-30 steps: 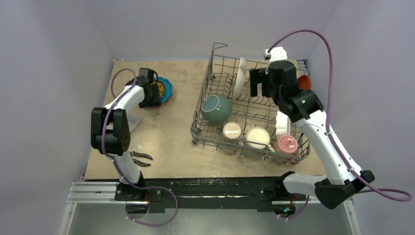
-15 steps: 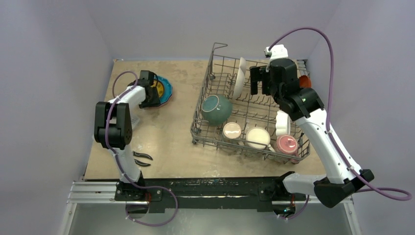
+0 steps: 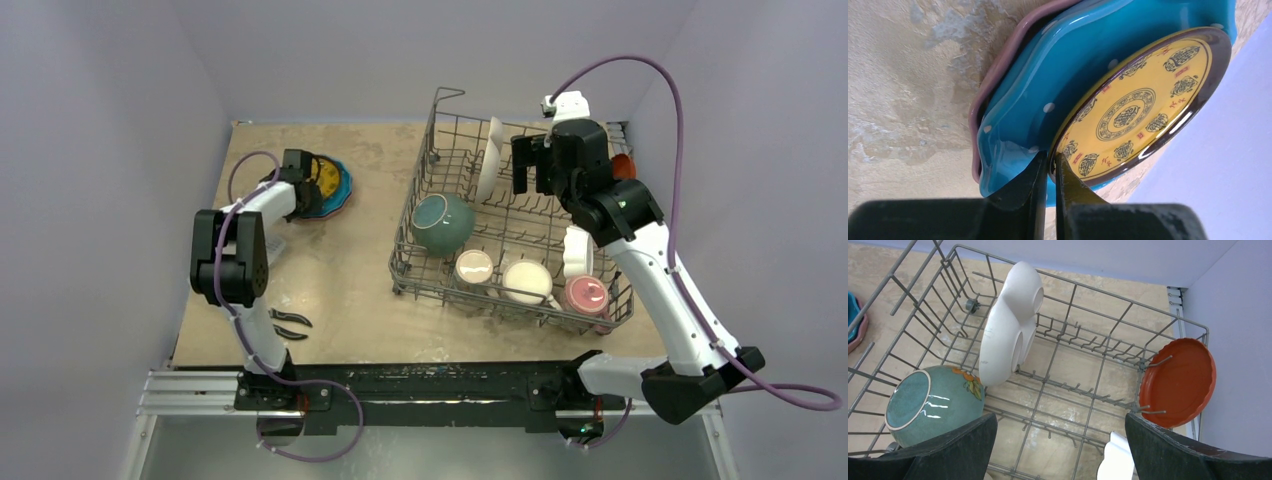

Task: Load the mixed dishes into the dish rack
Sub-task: Pick up the plate at the center of the board.

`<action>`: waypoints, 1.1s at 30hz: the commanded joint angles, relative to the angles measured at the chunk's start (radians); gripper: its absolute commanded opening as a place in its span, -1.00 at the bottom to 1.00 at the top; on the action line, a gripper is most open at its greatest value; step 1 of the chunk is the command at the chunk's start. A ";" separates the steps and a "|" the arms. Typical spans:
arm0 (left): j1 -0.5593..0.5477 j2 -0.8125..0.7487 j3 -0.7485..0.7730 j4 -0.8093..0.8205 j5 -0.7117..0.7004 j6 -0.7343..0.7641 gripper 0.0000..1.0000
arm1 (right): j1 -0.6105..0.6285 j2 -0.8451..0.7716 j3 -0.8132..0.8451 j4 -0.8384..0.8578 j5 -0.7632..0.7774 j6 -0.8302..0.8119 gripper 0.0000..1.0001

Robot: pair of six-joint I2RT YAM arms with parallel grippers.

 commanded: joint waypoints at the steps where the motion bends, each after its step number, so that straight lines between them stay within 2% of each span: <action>1: 0.015 -0.075 -0.033 0.059 0.014 0.017 -0.92 | -0.005 -0.034 0.029 0.010 0.009 0.022 0.96; 15: 0.013 -0.270 -0.096 0.170 0.075 0.074 -1.00 | -0.006 -0.133 -0.043 -0.002 -0.012 0.093 0.96; 22: 0.015 -0.413 -0.211 0.257 0.143 0.119 -1.00 | -0.005 -0.204 -0.095 -0.020 -0.048 0.139 0.96; 29: 0.014 -0.583 -0.201 0.303 0.243 0.285 -1.00 | -0.005 -0.237 -0.112 -0.038 -0.133 0.229 0.96; 33: -0.002 -0.633 -0.102 0.276 0.396 0.423 -1.00 | -0.006 -0.246 -0.118 -0.049 -0.208 0.287 0.96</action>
